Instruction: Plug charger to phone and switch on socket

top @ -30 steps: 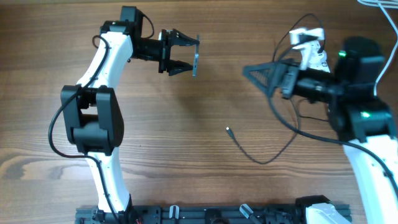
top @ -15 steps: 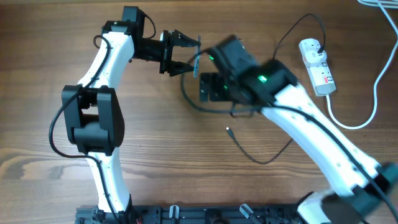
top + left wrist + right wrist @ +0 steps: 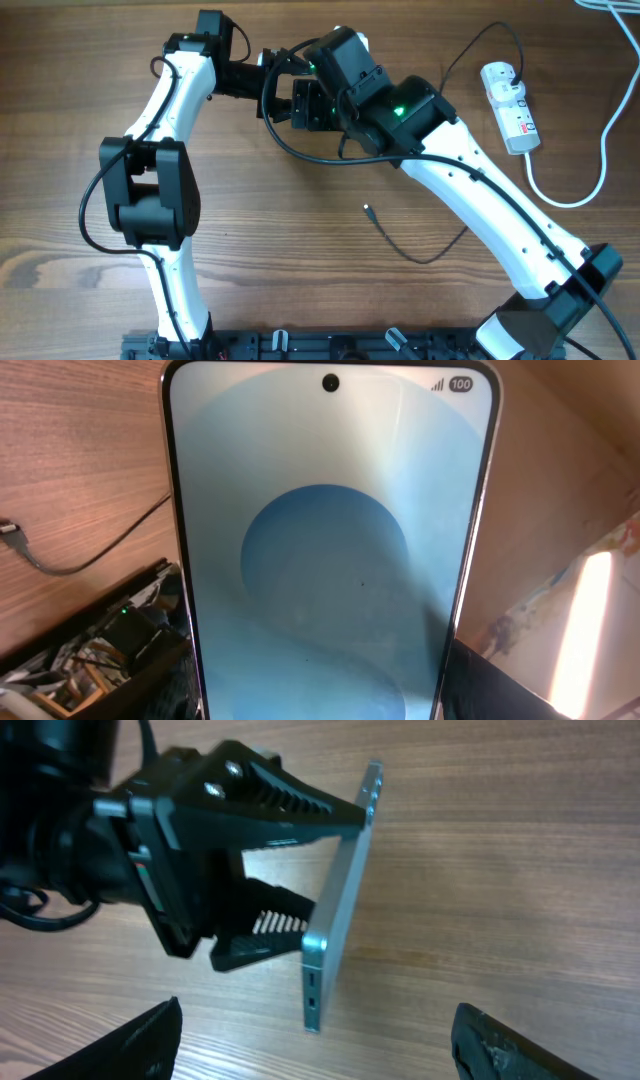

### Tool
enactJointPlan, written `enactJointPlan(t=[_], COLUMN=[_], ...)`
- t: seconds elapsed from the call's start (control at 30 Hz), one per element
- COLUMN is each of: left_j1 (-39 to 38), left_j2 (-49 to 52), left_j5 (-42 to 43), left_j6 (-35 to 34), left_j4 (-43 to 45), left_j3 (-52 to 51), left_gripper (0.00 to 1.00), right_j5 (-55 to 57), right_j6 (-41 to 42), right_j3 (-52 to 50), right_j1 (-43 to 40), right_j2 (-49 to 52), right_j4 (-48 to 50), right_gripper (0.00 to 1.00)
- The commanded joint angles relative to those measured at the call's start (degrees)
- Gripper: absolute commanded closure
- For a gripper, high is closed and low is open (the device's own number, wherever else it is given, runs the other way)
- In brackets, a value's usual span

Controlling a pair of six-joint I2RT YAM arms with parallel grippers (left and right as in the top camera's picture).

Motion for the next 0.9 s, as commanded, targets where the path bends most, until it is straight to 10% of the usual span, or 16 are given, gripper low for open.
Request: enactJointPlan(t=[0.0,0.87], left_j1=[0.1,0.1], left_j2=[-3.1,-3.1], left_j5=[1.6,3.8], left_j6=[-2.5,-3.9], left_j4=[0.0,-2.0], left_j3=[-0.1,-0.1], left_gripper=[0.33,0.33], right_j5=[5.1,24.0], right_j6=[0.6,7.8], right_j3=[1.3,1.3], right_j1=[2.0,7.3], right_j2=[0.5,7.1], right_j4=[0.1,1.7], right_gripper=[0.13,0.37])
